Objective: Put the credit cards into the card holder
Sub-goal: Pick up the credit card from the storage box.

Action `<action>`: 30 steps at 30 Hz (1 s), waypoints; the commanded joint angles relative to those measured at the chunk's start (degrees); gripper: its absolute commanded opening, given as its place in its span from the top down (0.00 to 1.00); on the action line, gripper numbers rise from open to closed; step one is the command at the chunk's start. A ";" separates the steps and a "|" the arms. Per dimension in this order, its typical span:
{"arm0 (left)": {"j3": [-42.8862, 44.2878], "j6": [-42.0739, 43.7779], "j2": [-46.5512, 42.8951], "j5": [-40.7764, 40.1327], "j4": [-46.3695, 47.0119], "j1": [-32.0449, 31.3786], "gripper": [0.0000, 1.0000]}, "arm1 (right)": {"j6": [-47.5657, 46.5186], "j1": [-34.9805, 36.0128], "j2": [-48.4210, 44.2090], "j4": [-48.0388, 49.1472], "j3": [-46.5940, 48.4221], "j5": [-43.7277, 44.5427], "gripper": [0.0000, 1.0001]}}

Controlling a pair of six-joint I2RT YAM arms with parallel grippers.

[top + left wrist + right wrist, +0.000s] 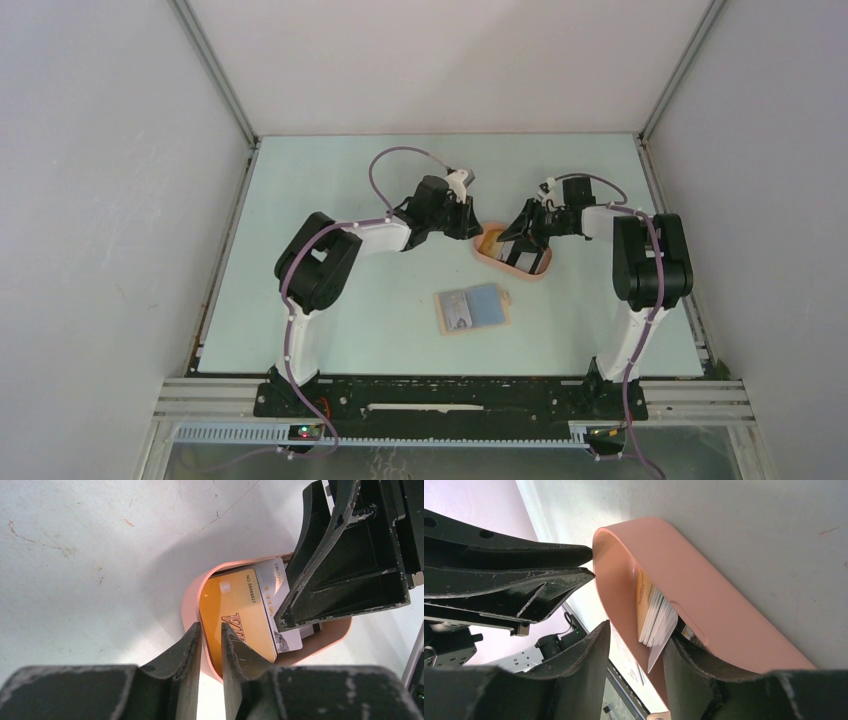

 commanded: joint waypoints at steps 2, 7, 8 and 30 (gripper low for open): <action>2.38 -0.81 -0.53 1.44 2.01 -0.30 0.74 | -2.44 -0.85 0.24 -1.13 0.51 -0.31 0.51; 2.25 -0.94 -0.67 1.54 2.18 -0.20 0.73 | -3.16 -1.74 0.65 -1.74 0.50 -0.17 0.54; 2.23 -0.93 -0.63 1.55 2.24 -0.19 0.73 | -3.26 -1.86 0.72 -1.92 0.55 -0.10 0.54; 0.55 -1.91 -1.43 3.35 5.53 0.08 0.71 | -8.50 -4.95 -0.10 -5.36 0.64 1.33 0.98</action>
